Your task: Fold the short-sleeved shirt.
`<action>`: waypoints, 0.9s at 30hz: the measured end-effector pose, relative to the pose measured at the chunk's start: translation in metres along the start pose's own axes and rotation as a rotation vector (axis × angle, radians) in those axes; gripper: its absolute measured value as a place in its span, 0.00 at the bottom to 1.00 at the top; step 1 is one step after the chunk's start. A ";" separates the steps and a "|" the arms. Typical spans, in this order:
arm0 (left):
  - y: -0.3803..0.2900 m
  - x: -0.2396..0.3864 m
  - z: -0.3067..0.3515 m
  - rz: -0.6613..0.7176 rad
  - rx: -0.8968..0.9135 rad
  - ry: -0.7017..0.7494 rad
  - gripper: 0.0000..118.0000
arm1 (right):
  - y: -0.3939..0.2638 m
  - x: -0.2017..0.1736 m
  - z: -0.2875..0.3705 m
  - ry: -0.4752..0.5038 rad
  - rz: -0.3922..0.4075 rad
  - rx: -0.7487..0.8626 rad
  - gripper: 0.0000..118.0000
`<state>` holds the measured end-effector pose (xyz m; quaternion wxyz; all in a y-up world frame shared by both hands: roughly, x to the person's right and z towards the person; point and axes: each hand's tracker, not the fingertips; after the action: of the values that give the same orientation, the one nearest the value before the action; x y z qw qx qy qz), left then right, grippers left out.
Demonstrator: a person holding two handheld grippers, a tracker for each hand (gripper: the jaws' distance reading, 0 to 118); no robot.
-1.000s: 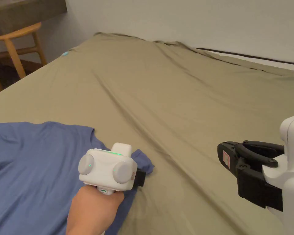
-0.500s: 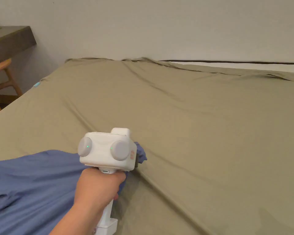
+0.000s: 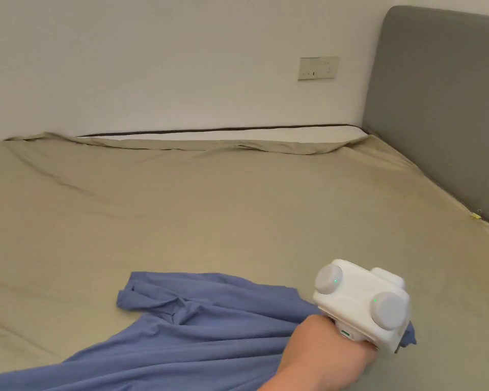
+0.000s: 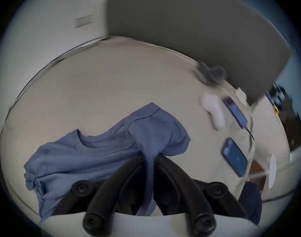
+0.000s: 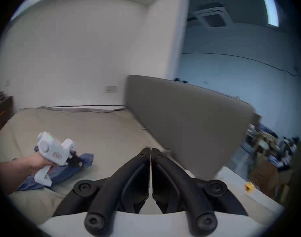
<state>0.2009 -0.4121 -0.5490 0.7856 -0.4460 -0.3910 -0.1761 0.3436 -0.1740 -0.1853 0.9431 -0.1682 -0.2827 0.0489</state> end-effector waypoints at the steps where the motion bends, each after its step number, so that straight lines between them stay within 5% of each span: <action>1: -0.004 0.021 -0.006 -0.040 -0.011 -0.010 0.02 | -0.005 0.015 0.007 -0.031 -0.017 -0.010 0.03; 6: -0.043 0.106 -0.026 -0.170 -0.106 -0.082 0.02 | -0.033 0.054 0.028 -0.099 -0.018 -0.077 0.03; 12: -0.072 0.114 -0.036 -0.136 -0.117 -0.104 0.05 | -0.045 0.033 0.031 0.012 -0.040 -0.103 0.03; 14: -0.066 0.095 -0.035 -0.009 -0.102 -0.218 0.90 | -0.042 0.024 0.036 0.062 -0.043 -0.070 0.03; 15: -0.066 0.086 -0.027 0.073 -0.101 -0.318 1.00 | -0.040 0.020 0.038 0.089 -0.053 -0.056 0.03; 18: -0.072 0.043 0.043 0.242 0.081 -0.480 0.98 | -0.032 0.007 0.043 0.172 -0.100 -0.007 0.03; 20: -0.093 0.008 0.111 0.226 0.234 -0.455 0.99 | -0.028 -0.004 0.044 0.236 -0.144 0.037 0.03; 24: -0.158 -0.064 0.256 0.253 0.446 -0.176 1.00 | -0.023 -0.048 0.030 0.446 -0.235 0.033 0.03; 27: -0.244 -0.097 0.329 0.339 0.430 0.161 1.00 | -0.026 -0.069 0.031 0.567 -0.225 -0.010 0.03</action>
<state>-0.1639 -0.2752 -0.3889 0.9090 -0.3127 -0.2755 0.0097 0.2688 -0.2019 -0.1880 0.9831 -0.1471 -0.0255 -0.1063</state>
